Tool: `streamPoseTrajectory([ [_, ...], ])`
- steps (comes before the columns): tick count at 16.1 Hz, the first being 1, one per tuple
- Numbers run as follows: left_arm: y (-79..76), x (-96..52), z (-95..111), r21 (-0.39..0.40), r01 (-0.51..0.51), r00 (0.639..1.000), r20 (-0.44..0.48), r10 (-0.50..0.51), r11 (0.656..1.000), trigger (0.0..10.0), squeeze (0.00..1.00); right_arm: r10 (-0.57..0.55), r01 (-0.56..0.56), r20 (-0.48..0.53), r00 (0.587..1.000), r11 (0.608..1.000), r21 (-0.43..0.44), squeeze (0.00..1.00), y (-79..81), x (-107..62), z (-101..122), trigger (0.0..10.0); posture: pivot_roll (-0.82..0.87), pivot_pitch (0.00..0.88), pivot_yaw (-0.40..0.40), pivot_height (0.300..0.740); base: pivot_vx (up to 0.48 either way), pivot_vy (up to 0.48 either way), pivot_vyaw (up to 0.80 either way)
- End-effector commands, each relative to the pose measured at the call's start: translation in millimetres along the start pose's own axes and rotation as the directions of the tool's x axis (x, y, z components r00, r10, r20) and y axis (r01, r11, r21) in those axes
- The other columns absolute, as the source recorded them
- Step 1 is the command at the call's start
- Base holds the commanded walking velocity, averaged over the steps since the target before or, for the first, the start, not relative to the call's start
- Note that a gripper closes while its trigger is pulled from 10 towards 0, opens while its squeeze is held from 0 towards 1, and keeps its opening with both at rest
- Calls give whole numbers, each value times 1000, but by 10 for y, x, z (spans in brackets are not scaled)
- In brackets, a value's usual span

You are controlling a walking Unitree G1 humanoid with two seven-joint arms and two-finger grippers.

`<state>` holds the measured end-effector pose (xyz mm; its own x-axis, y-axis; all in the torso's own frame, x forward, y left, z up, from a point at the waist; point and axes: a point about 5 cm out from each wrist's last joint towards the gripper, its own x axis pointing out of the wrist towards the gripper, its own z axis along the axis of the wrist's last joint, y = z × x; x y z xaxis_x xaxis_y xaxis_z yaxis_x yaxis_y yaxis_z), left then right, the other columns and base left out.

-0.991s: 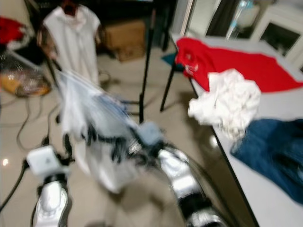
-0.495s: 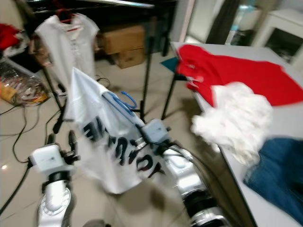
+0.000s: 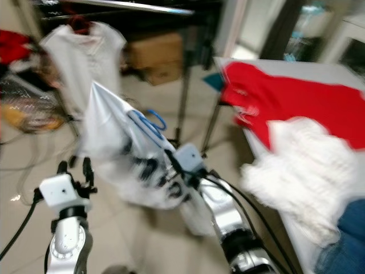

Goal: Hang hanger

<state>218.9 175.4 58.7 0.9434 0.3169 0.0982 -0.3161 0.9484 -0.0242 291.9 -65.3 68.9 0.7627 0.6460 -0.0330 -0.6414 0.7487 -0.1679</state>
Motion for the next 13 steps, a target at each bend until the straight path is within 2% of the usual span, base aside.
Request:
streamPoseTrajectory([
  [1,-59,5,22,-9,18,1000,4,-18,1000,10000,0,-12,12,34,999,1000,-15,0,-39,16,73,10000,95,41,-43,740,409,0,0],
  [13,-48,40,35,-7,9,1000,10,-9,1000,10000,0,-25,25,37,999,1000,-15,0,-47,74,100,10000,105,35,-43,740,410,0,0],
])
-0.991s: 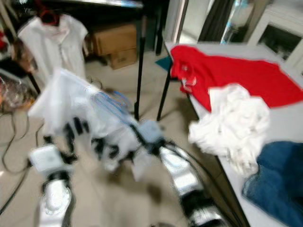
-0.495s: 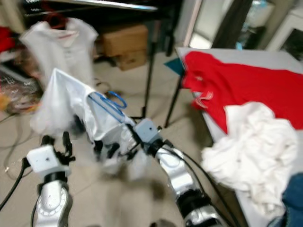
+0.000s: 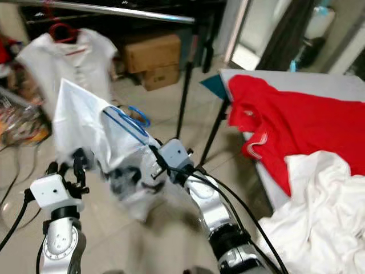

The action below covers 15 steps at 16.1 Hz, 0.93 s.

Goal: Hang hanger

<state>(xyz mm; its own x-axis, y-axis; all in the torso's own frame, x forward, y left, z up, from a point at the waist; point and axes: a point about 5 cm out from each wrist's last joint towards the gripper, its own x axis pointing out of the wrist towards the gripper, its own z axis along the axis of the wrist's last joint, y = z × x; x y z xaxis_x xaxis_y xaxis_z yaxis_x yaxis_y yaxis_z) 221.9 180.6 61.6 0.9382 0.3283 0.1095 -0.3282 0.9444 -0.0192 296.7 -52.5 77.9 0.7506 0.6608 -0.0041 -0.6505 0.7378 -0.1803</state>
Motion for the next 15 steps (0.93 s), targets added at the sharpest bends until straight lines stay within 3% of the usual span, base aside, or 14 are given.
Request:
streamPoseTrajectory([
  [1,-82,-3,12,-12,23,1000,-1,-23,1000,10000,0,-42,42,5,999,999,-2,0,-94,-37,-3,10000,106,35,-40,740,409,0,0],
  [9,-84,-2,18,-12,22,1000,1,-22,1000,10000,0,-54,54,8,999,999,-4,0,-114,-1,23,10000,107,34,-45,740,410,0,0],
  [15,-83,9,19,-13,16,1000,3,-16,1000,10000,0,-65,65,-5,998,998,9,0,-109,155,158,10000,111,28,-50,740,409,0,0],
])
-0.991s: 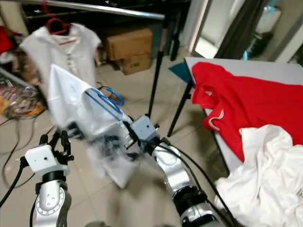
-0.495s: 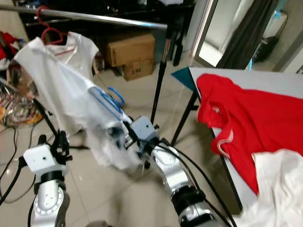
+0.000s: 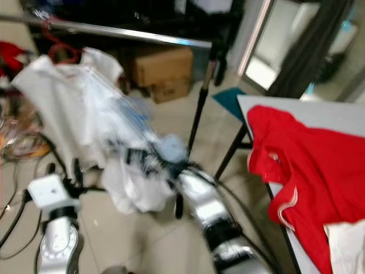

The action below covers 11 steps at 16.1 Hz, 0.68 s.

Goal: Hang hanger

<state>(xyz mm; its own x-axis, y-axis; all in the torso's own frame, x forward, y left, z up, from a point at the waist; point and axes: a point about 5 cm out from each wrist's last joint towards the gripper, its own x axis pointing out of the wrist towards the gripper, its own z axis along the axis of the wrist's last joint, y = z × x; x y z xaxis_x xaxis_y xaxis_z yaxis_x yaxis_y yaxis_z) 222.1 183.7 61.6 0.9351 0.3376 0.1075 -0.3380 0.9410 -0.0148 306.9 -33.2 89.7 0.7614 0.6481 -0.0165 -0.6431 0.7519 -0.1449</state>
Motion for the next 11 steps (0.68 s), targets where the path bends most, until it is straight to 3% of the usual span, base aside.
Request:
streamPoseTrajectory([
  [1,-112,-3,22,-18,26,1000,6,-26,1000,10000,0,-45,45,5,999,999,-9,0,-154,-12,64,10000,111,28,-51,740,412,0,0],
  [7,-113,-2,24,-20,21,1000,7,-21,1000,10000,0,-136,121,-140,981,987,-106,0,-166,151,155,10000,114,30,-55,740,410,0,0],
  [11,-118,-6,24,-21,20,1000,6,-20,1000,10000,0,-108,94,-120,987,988,-122,0,-170,176,189,10000,115,34,-57,740,409,0,0],
])
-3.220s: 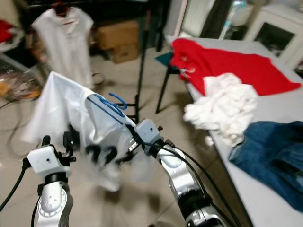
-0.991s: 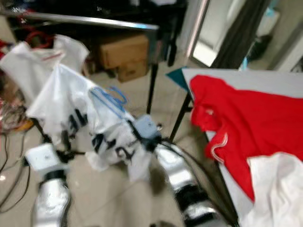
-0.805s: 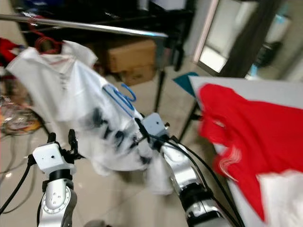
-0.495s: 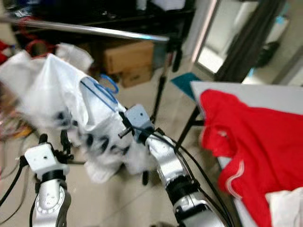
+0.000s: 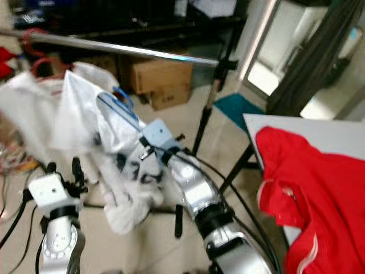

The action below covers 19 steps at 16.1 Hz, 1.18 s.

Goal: Hang hanger

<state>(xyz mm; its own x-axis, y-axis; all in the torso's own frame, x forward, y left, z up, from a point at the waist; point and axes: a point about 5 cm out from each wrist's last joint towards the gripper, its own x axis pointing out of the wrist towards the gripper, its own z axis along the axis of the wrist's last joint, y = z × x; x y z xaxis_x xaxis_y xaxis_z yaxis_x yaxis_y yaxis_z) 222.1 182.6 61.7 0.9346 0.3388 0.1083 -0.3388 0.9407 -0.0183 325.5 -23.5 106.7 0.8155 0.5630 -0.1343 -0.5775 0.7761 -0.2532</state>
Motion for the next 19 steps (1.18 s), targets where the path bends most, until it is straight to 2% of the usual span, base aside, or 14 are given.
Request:
streamPoseTrajectory([
  [1,-113,-3,24,-16,25,1000,7,-25,1000,10000,0,-28,28,-14,1000,1000,13,0,-115,1,19,10000,115,34,-57,740,412,0,0],
  [6,-124,25,35,9,47,999,18,-48,999,10000,0,-90,92,-59,994,995,26,0,-238,94,68,10000,113,31,-60,740,361,0,0],
  [10,-191,61,58,68,159,987,24,-161,985,10000,0,-112,114,-42,993,991,71,0,-279,163,205,10000,119,32,-64,740,76,0,0],
  [13,-218,59,72,117,221,974,31,-226,968,10000,0,-148,151,-44,988,984,91,0,-354,164,232,10000,119,32,-63,740,0,0,0],
  [16,-261,72,98,164,268,960,36,-278,949,10000,0,-185,193,-88,979,976,97,0,-421,161,226,10000,115,31,-62,740,0,0,0],
  [18,-309,102,156,201,310,945,46,-325,929,10000,0,-208,220,-106,972,967,127,0,-488,177,298,10000,112,31,-60,740,0,0,0],
  [19,-336,119,209,237,344,929,58,-367,909,10000,0,-207,218,-97,974,968,123,0,-510,185,379,10000,113,31,-59,740,0,0,0],
])
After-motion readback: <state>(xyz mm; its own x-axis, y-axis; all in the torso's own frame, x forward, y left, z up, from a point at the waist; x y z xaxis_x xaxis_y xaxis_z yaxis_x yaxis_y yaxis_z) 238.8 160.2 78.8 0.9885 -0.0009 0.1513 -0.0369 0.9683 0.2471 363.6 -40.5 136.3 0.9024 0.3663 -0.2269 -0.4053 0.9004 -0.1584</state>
